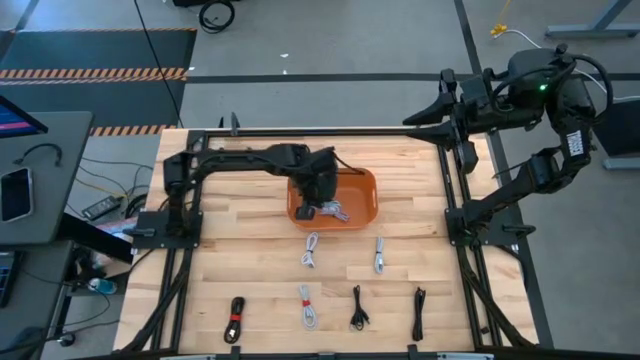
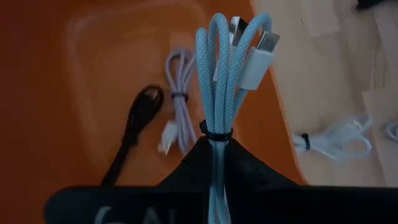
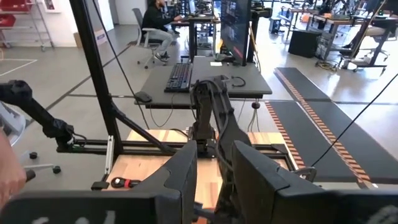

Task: Pick and place USB-C Cables
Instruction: Put the blue USB cable into the orange bin

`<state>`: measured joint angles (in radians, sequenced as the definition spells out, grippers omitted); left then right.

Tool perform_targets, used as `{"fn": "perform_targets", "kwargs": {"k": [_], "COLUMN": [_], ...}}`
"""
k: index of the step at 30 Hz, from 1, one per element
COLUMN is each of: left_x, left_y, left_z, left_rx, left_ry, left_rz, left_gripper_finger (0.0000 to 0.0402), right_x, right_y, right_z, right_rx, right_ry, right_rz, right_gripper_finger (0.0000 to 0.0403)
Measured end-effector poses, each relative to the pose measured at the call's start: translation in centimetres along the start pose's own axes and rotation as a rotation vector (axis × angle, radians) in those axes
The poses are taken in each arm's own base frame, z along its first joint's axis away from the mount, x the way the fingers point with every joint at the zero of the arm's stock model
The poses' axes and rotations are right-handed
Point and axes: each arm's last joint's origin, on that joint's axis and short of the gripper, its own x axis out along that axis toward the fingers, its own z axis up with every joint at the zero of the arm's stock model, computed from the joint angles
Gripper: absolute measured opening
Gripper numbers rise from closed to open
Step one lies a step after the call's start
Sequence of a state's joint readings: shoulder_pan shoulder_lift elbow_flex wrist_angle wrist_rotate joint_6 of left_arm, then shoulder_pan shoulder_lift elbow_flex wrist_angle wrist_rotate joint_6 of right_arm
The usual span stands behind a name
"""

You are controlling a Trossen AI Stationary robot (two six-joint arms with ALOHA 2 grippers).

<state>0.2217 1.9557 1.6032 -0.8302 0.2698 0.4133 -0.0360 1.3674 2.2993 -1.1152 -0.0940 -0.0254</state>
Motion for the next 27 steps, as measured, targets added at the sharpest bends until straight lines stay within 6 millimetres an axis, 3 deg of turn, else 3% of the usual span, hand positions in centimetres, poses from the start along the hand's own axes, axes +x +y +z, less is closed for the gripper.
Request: {"fn": "perform_targets", "kwargs": {"k": [10, 18, 27], "left_x": [5.5, 6.4, 5.5], "left_y": [1.4, 1.6, 1.8], "left_z": [-0.5, -0.7, 0.2], "left_rx": [-0.098, -0.143, -0.174], "left_ry": [0.045, 0.061, 0.033], "left_rz": [-0.019, -0.008, 0.003], "left_gripper_finger": [0.0023, 0.0026, 0.0140], "right_x": [0.0, 0.0, 0.0], "right_y": [0.0, 0.0, 0.1], "right_z": [0.0, 0.0, 0.0], "right_rx": [-0.001, -0.002, -0.003], "right_ry": [0.000, 0.000, 0.000], "right_rz": [0.002, 0.005, 0.039], "right_gripper_finger": [0.0107, 0.0107, 0.0107]}}
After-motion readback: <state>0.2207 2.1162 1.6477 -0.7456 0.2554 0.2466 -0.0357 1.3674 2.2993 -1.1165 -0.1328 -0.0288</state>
